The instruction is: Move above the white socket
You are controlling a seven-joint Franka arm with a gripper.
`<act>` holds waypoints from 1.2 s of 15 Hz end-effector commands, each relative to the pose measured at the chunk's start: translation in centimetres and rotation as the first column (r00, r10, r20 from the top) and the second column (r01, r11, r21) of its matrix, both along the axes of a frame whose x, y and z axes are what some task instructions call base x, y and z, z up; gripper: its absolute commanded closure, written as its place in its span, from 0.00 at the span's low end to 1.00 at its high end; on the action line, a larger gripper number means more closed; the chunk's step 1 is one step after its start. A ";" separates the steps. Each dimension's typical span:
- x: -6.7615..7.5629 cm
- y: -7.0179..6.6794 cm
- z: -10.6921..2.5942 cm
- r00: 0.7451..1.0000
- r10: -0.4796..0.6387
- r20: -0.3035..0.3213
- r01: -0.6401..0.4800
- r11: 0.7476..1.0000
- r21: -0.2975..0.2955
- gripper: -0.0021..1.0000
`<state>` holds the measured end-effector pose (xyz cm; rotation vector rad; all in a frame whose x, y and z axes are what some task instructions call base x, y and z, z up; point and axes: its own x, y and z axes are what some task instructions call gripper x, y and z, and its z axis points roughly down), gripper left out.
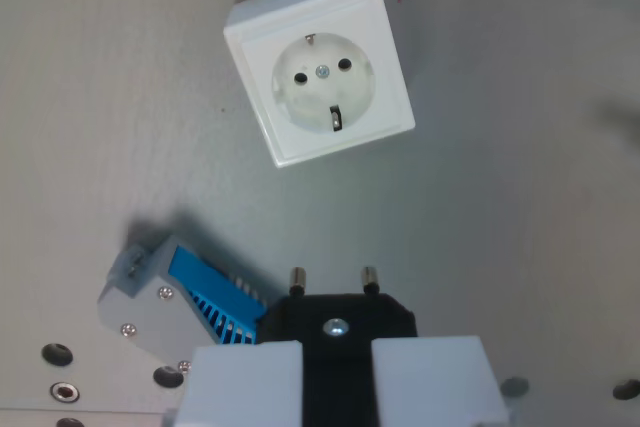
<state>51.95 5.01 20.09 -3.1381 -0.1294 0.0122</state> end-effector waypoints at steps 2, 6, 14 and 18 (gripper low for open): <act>0.5 0.1 -1.6 0.991 0.130 0.043 -0.131 0.991 0.032 1.00; 0.8 0.2 -3.2 0.985 0.165 0.041 -0.166 0.985 0.036 1.00; 1.6 0.3 -5.8 0.975 0.220 0.030 -0.221 0.974 0.045 1.00; 2.0 0.3 -6.9 0.971 0.238 0.021 -0.238 0.970 0.051 1.00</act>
